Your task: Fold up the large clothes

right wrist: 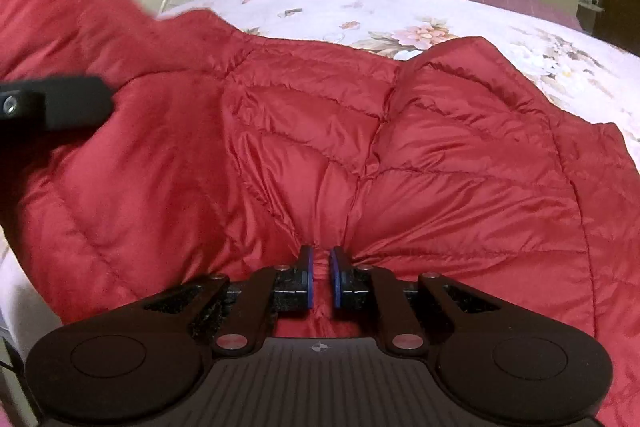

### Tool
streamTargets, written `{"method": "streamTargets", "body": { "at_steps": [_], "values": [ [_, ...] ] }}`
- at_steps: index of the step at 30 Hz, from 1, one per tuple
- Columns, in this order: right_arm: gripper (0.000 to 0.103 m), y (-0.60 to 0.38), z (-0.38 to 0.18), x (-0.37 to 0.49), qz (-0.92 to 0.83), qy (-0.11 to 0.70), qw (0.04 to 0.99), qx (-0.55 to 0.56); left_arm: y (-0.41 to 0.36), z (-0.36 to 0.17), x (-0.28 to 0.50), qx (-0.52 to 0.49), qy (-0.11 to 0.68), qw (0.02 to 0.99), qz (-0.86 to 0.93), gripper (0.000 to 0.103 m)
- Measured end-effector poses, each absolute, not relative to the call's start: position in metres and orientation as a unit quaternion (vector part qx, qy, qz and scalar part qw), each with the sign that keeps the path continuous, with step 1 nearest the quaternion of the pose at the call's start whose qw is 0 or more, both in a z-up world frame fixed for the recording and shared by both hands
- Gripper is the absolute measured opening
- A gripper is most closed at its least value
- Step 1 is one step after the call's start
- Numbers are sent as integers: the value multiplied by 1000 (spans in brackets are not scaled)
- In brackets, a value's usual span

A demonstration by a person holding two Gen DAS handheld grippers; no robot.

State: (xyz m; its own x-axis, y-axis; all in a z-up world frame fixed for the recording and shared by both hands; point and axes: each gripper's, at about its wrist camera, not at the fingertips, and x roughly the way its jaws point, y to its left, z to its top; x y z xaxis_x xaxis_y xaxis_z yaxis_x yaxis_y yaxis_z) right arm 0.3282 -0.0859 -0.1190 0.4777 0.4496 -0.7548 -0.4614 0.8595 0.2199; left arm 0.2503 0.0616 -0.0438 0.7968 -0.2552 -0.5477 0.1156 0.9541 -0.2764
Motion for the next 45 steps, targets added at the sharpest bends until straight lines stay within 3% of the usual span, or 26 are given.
{"method": "streamTargets", "body": {
  "at_steps": [10, 19, 24, 27, 28, 29, 30, 31, 41, 42, 43, 45],
  "values": [
    [12, -215, -77, 299, 154, 416, 896, 25, -43, -42, 263, -46, 302, 931, -199, 22],
    [12, -286, -83, 268, 82, 422, 900, 69, -135, -102, 264, 42, 349, 893, -280, 22],
    [12, -308, -67, 261, 63, 407, 906, 96, -141, -101, 260, 56, 353, 891, -281, 32],
    [13, -316, -55, 264, 68, 393, 909, 122, -135, -95, 259, 47, 359, 887, -285, 51],
    [32, -319, -52, 264, 70, 389, 910, 128, -136, -92, 265, 41, 358, 888, -286, 68],
    [55, -320, -50, 265, 71, 384, 911, 132, -132, -87, 262, 34, 350, 892, -285, 77],
    [94, -322, -45, 265, 72, 372, 915, 136, -128, -81, 255, 32, 341, 896, -282, 78],
    [97, -327, -40, 264, 75, 358, 921, 137, -127, -77, 255, 32, 336, 898, -281, 78],
    [97, -310, -21, 290, 147, 343, 909, 184, -63, -50, 267, -34, 311, 933, -178, 81],
    [91, -303, -22, 290, 155, 348, 906, 183, -55, -50, 272, -32, 310, 937, -161, 81],
    [71, -298, -25, 291, 162, 356, 903, 176, -48, -52, 276, -31, 311, 938, -148, 80],
    [56, -288, -34, 294, 166, 380, 895, 163, -34, -58, 289, -34, 319, 939, -123, 74]
  ]
}}
